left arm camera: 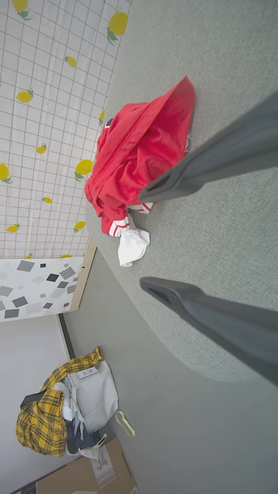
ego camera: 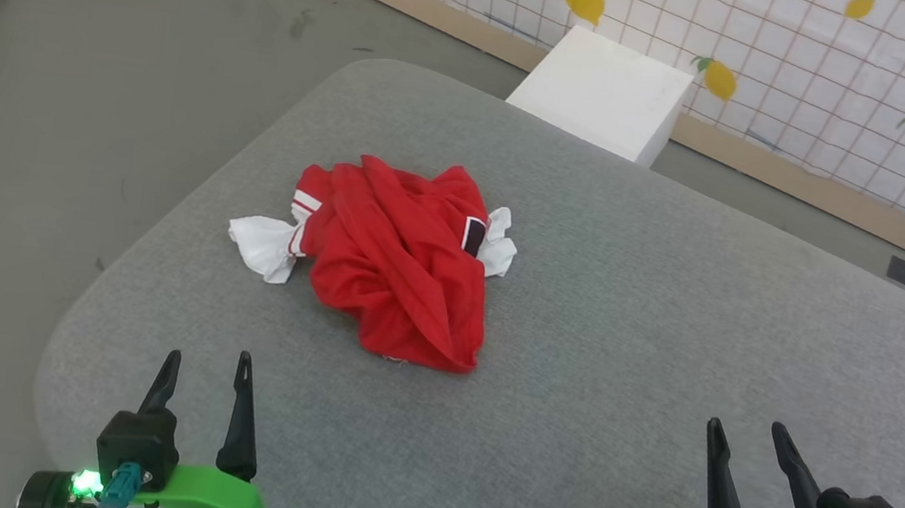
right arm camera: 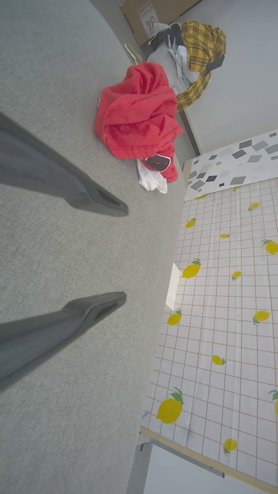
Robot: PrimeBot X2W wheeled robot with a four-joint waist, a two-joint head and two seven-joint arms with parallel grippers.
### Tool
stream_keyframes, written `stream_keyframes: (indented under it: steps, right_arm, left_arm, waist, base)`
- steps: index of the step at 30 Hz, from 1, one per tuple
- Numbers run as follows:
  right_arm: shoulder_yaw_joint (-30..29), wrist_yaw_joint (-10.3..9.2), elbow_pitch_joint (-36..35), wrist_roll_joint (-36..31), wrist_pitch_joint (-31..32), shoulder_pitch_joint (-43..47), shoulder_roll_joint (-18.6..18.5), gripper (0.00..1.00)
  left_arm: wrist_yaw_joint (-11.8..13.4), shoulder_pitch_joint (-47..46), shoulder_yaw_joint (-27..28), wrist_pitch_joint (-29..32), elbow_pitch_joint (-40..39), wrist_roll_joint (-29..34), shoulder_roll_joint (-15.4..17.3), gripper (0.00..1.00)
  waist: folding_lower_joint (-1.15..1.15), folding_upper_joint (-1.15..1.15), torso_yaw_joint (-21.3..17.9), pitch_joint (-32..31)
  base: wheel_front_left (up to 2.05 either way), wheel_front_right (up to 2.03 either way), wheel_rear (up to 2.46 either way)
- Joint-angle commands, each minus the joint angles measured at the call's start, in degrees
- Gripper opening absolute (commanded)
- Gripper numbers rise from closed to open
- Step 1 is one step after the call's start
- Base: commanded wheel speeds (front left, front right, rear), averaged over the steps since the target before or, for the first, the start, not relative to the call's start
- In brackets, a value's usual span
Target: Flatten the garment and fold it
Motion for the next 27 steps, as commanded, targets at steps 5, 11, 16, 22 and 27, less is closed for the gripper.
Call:
stream_keyframes:
  steps: [5,11,16,22,27]
  right_arm:
    - [0.0,-0.07,0.9,0.9,-1.1,0.8,0.1,1.0]
    - [0.1,-0.08,1.4,1.3,-1.8,0.9,0.1,1.0]
    - [0.1,-0.08,1.8,1.1,-2.4,0.8,0.1,1.0]
    - [0.0,-0.08,2.4,0.8,-3.1,0.6,0.1,1.0]
    - [-0.5,-0.09,2.3,-0.4,-3.6,0.0,0.1,1.0]
  left_arm:
    - [1.0,1.1,-0.7,-1.1,0.1,-0.8,-0.2,1.0]
    - [0.7,0.4,-1.6,-1.8,0.7,-1.7,-0.2,1.0]
    - [-1.5,-4.5,-3.4,-2.1,4.0,-2.9,-0.2,1.0]
    - [-3.1,-14.3,-3.9,-0.6,9.7,-6.1,-0.2,1.0]
    - [-4.0,-25.3,-3.1,5.2,19.3,-12.0,-0.2,1.0]
  waist:
    - [0.0,0.0,1.6,0.0]
    - [0.0,0.0,2.7,0.3]
    - [0.0,0.0,3.1,0.8]
    - [0.0,0.0,2.0,1.8]
    - [0.0,0.0,-0.5,4.3]
  base:
    - [0.0,0.0,0.0]
    - [0.0,0.0,0.0]
    - [0.0,0.0,0.0]
    - [0.0,0.0,0.0]
    - [0.0,0.0,0.0]
